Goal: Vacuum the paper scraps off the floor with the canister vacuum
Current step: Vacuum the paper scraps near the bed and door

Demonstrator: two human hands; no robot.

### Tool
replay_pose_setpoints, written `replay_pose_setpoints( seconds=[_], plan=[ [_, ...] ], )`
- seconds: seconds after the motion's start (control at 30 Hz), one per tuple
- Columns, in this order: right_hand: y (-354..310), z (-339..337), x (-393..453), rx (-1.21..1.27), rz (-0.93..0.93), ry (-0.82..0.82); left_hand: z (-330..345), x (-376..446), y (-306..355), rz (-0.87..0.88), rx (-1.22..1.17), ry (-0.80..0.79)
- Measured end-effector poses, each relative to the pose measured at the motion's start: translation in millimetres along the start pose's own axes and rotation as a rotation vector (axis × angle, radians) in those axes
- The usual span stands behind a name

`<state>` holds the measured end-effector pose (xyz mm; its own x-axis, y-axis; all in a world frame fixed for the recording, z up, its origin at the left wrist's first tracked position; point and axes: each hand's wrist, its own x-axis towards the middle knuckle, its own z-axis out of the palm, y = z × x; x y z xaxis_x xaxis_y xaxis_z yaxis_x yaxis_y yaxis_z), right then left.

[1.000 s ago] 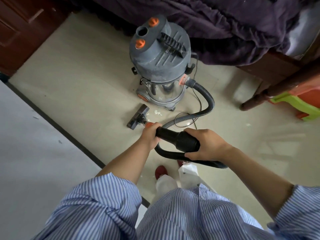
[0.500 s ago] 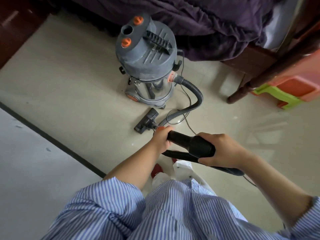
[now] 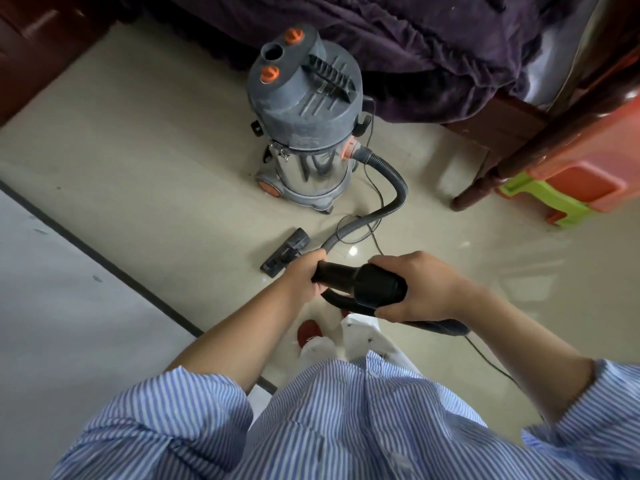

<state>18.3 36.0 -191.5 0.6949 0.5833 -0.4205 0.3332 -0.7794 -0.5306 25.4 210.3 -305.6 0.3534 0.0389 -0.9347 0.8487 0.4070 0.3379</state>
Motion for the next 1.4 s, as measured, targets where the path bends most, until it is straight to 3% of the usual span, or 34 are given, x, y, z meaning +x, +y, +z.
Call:
replay_pose_setpoints(
  seconds=[0.23,0.57,0.8,1.07,1.4],
  plan=[
    [-34,31,7,0.066,-0.074,0.012,-48,-4,1,0.048,-0.025,0.086],
    [-37,67,16,0.063,-0.158,-0.157,-85,-3,-40,0.093,-0.049,0.232],
    [6,59,-14,-0.011,-0.223,-0.263,-46,-11,-88,0.05,-0.23,0.261],
    [88,47,-76,-0.058,-0.356,-0.328,42,-26,-162,0.053,-0.387,0.336],
    [155,46,-146,-0.023,-0.371,-0.355,116,-42,-225,0.014,-0.387,0.363]
  ],
)
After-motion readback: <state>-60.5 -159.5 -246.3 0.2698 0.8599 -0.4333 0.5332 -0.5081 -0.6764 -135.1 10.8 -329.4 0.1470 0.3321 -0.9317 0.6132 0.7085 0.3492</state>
